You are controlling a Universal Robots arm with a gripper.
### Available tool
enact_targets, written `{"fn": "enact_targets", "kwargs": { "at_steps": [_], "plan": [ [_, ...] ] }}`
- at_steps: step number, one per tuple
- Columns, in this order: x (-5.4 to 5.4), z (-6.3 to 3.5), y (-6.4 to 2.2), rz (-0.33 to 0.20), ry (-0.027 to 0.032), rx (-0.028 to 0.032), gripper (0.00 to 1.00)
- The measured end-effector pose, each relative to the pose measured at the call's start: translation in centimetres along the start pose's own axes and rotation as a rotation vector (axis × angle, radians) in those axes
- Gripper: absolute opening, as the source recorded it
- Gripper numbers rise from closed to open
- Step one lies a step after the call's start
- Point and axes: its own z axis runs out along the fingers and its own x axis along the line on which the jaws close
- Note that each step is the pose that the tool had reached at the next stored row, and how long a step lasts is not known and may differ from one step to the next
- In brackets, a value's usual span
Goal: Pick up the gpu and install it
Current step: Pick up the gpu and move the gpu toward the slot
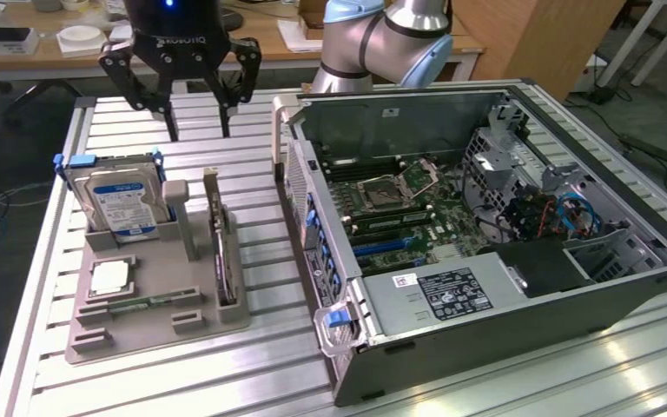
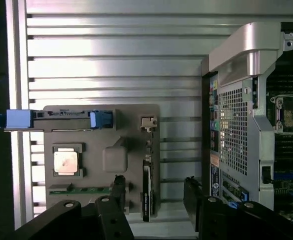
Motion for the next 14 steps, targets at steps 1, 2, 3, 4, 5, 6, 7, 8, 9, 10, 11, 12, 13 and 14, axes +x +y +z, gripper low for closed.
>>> {"fn": "enact_targets", "kwargs": {
  "at_steps": [1, 2, 3, 4, 5, 6, 7, 8, 9, 10, 11, 12, 13, 14],
  "plan": [
    [0.0, 0.01, 0.00, -0.008, 0.0003, -0.0002, 0.59],
    [0.0, 0.01, 0.00, -0.013, 0.0007, -0.0002, 0.59],
    [0.0, 0.02, 0.00, -0.014, 0.0010, -0.0001, 0.59],
    [0.0, 0.07, 0.00, -0.014, 0.0010, 0.0001, 0.59],
    [0.0, 0.17, -0.02, -0.014, 0.0011, 0.0001, 0.59],
    [0.0, 0.29, -0.04, -0.014, 0.0014, 0.0002, 0.59],
    [0.0, 0.42, -0.05, -0.014, 0.0017, 0.0002, 0.59],
    [0.0, 0.56, -0.08, -0.014, 0.0021, 0.0002, 0.59],
    [0.0, 0.68, -0.10, -0.014, 0.0027, 0.0002, 0.59],
    [0.0, 0.78, -0.13, -0.014, 0.0031, 0.0003, 0.59],
    [0.0, 0.88, -0.14, -0.014, 0.0036, 0.0003, 0.59],
    [0.0, 0.93, -0.14, -0.014, 0.0046, 0.0003, 0.59],
    [0.0, 0.98, -0.14, -0.014, 0.0057, 0.0004, 0.59],
    [0.0, 1.04, -0.15, -0.014, 0.0071, 0.0003, 0.59]
  ]
}}
